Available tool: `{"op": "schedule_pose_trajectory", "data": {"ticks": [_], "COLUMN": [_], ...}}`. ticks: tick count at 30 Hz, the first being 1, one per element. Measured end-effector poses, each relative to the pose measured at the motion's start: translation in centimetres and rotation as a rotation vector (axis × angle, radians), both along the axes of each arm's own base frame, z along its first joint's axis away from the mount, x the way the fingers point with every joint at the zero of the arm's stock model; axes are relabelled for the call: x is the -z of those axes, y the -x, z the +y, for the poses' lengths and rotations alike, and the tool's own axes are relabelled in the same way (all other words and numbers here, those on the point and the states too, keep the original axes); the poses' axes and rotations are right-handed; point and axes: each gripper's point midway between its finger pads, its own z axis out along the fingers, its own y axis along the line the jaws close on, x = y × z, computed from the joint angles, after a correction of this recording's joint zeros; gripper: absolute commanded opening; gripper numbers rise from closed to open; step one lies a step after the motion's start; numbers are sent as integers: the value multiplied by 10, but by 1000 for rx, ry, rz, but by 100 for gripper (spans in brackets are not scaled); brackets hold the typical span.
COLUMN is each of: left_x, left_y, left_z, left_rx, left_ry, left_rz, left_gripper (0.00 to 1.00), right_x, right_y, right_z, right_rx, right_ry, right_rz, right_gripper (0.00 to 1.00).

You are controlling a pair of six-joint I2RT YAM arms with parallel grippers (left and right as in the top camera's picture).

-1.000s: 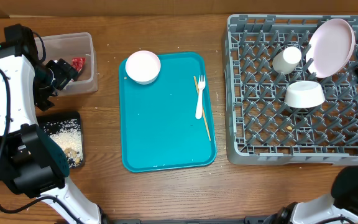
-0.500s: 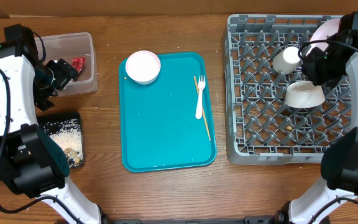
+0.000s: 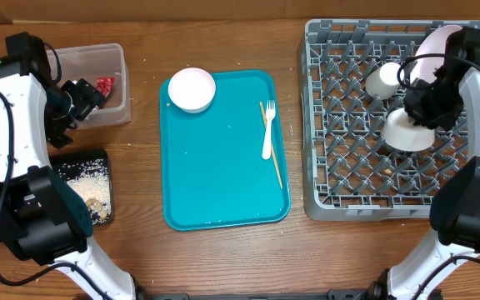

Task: Sort waste into correct bins and load items into the dishwasher rack
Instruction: 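Release the bowl and move the right gripper back to the tray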

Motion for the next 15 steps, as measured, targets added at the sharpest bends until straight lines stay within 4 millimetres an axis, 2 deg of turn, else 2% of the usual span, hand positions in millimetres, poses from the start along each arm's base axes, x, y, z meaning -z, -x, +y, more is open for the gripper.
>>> {"op": "schedule_pose_trajectory", "data": {"ticks": [6, 10, 12, 14, 15], "left_x": [0, 0, 0, 0, 0], "left_y": [0, 0, 0, 0, 0], "left_z": [0, 0, 0, 0, 0], "left_rx": [0, 0, 0, 0, 0], "left_ry": [0, 0, 0, 0, 0], "left_rz": [0, 0, 1, 0, 0], "left_gripper": [100, 100, 100, 100, 100], "right_x": [-3, -17, -27, -38, -46], "right_y": [33, 39, 32, 22, 16], "right_z": [-3, -1, 7, 26, 42], "right_rx": [17, 20, 1, -51, -96], "right_ry": [-5, -20, -50, -111, -156], "right_rz": [131, 147, 106, 36, -13], "right_gripper": [13, 15, 21, 34, 46]}}
